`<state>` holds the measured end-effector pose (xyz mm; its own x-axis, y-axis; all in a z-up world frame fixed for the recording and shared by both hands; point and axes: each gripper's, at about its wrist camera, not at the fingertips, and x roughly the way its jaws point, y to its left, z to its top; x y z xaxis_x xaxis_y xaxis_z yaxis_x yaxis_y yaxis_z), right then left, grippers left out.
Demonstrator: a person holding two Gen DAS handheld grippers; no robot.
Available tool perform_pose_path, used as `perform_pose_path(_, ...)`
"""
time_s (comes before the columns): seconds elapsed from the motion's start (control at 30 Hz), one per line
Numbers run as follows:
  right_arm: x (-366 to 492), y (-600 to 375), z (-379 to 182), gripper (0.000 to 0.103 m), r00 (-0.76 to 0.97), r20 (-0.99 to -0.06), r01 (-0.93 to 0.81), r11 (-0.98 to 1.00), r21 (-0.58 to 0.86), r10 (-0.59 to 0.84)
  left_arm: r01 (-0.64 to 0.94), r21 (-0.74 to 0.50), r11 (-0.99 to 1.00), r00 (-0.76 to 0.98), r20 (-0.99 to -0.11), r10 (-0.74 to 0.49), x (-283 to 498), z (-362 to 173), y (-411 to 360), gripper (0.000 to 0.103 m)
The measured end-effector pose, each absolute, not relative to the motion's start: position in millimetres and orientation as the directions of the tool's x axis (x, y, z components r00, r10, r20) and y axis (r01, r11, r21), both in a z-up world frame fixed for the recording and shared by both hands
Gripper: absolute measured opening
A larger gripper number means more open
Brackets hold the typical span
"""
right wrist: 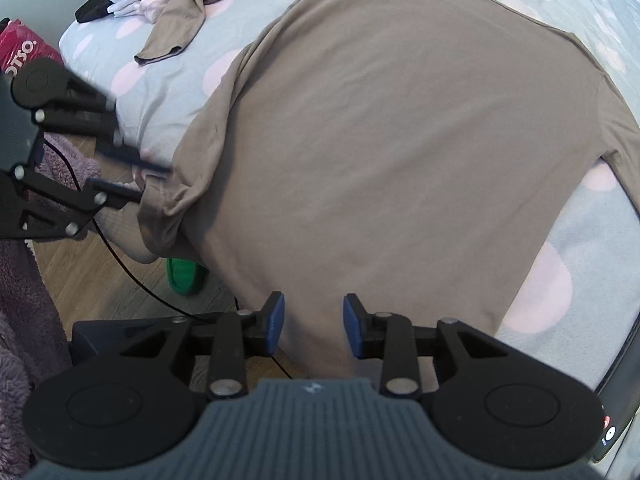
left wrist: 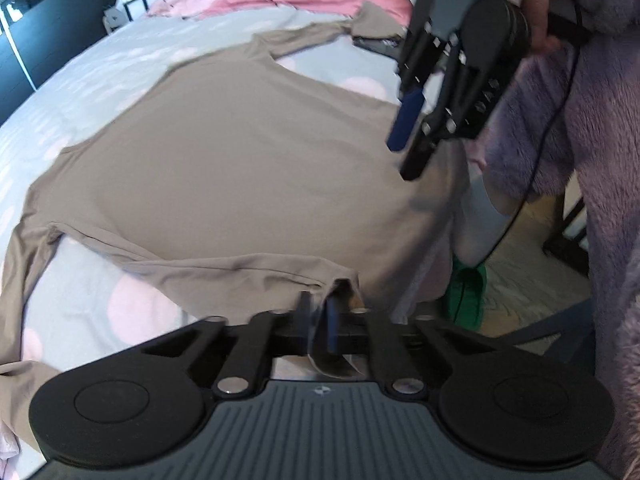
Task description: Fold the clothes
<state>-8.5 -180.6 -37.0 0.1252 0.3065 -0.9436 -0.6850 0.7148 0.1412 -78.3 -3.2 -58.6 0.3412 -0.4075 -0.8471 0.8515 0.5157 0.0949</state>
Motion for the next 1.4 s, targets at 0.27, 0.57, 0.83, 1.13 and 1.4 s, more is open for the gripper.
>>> perform_pose_path(0.27,-16,-176,-20,0.036,0.089,-0.875,-0.663,0.684,0.305,0.477,0.83,0.095,0.55,0.378,-0.821,-0.427,-112,-40,-7,0.0)
perform_pose_path(0.57,-35,-152,6,0.025,0.058,-0.764,-0.649,0.606,0.46,0.642,0.767,0.219,0.603,0.512,-0.775,-0.37,-132,-28,-11,0.0)
perform_pose_path(0.83,-31,-142,7,0.034,0.016,-0.72,-0.529,0.617,0.583,0.694,0.771,0.261,0.581,0.539,-0.752,-0.378,-145,-24,-16,0.0)
perform_pose_path(1.13,-27,-138,-8,0.005,-0.04,-0.723,-0.485,0.619,0.618,0.69,0.794,0.175,0.582,0.467,-0.788,-0.401,-143,-21,-7,0.002)
perform_pose_path(1.4,-26,-133,-10,0.005,-0.049,-0.723,-0.512,0.604,0.611,0.689,0.655,-0.182,0.734,0.331,-0.804,-0.494,-97,2,39,0.024)
